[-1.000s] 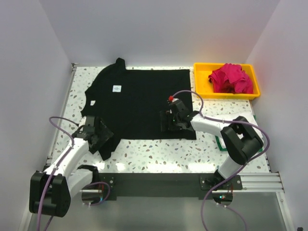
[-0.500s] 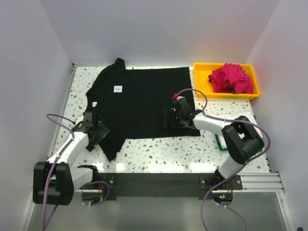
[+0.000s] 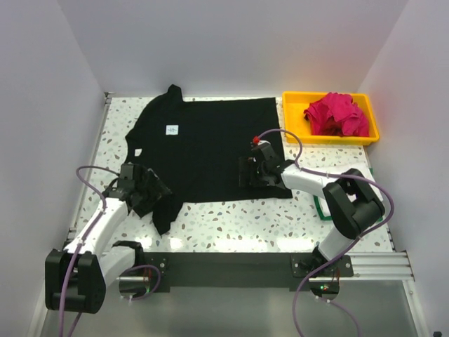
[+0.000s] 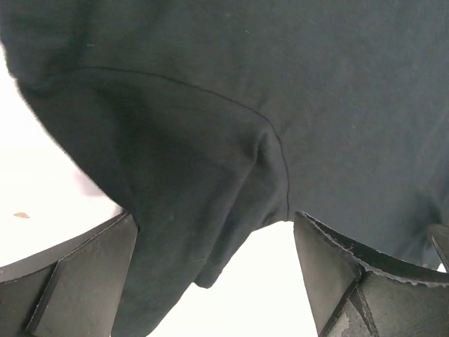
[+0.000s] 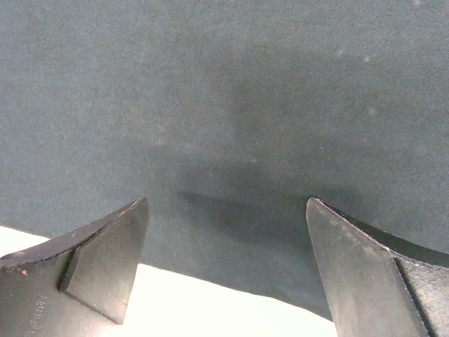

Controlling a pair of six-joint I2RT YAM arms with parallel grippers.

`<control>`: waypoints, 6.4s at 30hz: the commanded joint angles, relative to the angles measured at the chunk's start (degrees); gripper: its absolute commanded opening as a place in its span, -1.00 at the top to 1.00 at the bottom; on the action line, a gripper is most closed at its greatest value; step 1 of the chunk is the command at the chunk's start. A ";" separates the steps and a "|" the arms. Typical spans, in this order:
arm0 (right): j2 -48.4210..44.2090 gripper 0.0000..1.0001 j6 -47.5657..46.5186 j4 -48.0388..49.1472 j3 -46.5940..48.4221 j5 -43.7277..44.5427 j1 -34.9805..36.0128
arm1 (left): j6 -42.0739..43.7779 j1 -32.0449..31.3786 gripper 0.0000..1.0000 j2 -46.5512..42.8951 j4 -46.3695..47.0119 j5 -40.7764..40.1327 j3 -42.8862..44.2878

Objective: Fold and stack the t-shirts
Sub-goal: Fold the tshirt

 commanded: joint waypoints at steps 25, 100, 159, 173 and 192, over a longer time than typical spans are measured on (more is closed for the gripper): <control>4.07 -0.97 1.09 -7.05 -1.85 3.72 -1.15 | 0.25 -4.07 -1.00 1.49 1.98 1.19 6.99; -25.54 -0.97 7.95 -11.79 -15.56 8.64 -3.08 | -21.02 -27.81 -0.87 1.41 -17.97 -17.14 1.62; -19.75 -0.12 12.25 -1.25 -22.24 13.65 -14.42 | -17.86 -19.02 1.00 -0.17 -13.22 -26.04 -0.05; -36.96 1.00 11.02 -14.24 -25.14 11.90 -14.34 | -17.68 -18.93 1.00 -3.15 -16.72 -24.10 2.41; -47.34 1.00 13.92 -29.46 -27.52 -0.15 -12.49 | -19.09 -18.93 1.00 -10.98 -30.00 -22.70 7.86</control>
